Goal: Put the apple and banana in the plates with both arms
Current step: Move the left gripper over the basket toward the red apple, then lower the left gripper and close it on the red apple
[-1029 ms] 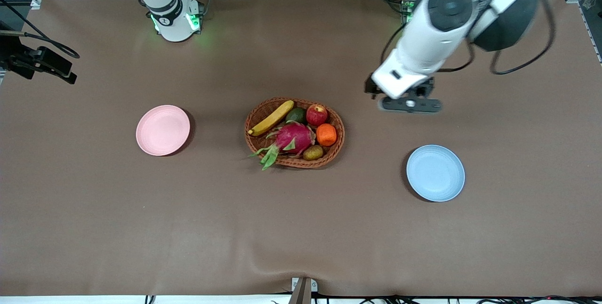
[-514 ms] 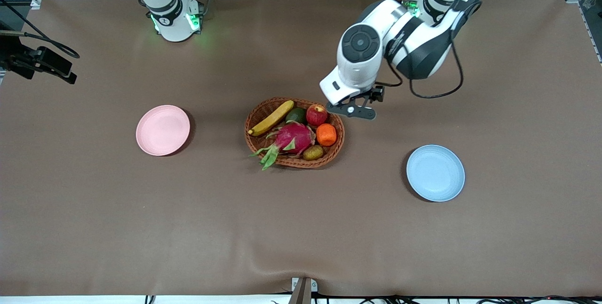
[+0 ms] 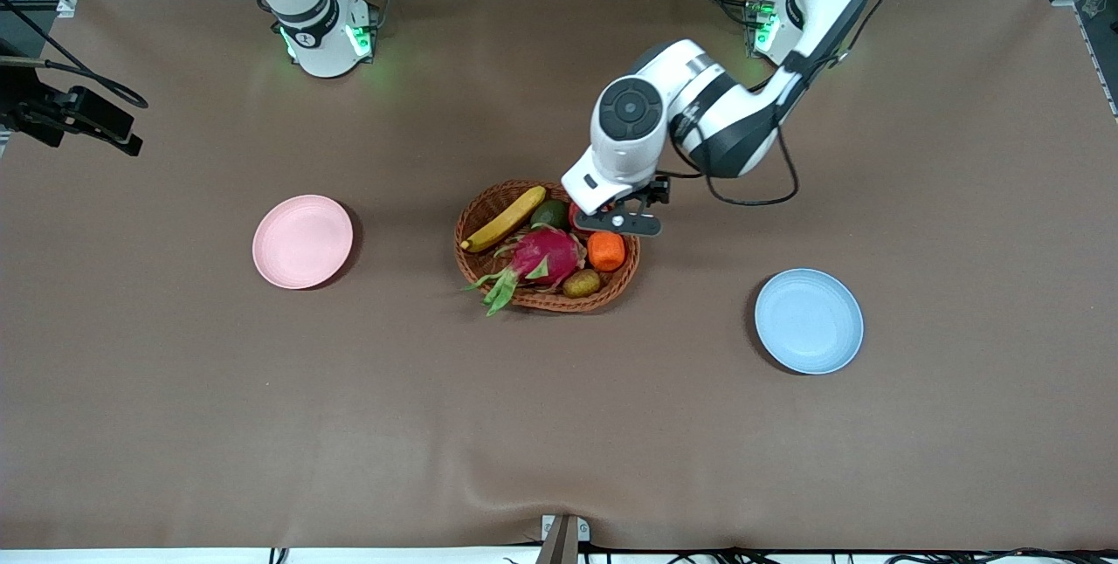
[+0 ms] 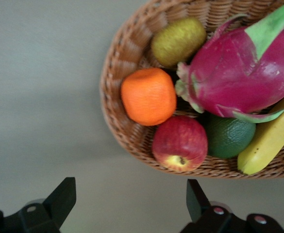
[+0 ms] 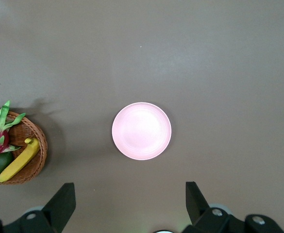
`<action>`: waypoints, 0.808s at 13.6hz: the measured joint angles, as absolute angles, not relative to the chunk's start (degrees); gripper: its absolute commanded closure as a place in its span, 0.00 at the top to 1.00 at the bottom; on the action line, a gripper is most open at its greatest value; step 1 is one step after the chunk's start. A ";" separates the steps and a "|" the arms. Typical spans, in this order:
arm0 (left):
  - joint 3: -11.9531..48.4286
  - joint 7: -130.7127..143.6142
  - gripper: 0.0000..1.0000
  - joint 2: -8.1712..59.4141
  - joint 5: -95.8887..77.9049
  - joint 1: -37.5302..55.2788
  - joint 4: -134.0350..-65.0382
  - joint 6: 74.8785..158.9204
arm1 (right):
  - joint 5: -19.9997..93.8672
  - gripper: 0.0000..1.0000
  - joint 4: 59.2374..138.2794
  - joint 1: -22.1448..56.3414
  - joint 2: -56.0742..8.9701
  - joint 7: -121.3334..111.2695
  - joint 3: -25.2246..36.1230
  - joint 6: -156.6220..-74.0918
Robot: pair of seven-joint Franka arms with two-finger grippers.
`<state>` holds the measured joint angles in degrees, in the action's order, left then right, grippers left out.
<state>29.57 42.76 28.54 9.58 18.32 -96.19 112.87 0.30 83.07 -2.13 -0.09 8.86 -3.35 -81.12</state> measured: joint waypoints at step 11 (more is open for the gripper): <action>29.11 49.92 1.00 35.67 12.62 20.83 -96.08 120.97 | 0.30 1.00 83.07 -2.13 -0.09 8.86 -3.28 -81.12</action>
<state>29.11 49.92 35.67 12.62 20.83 -96.08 120.97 0.30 83.07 -2.13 -0.09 8.86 -3.28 -81.12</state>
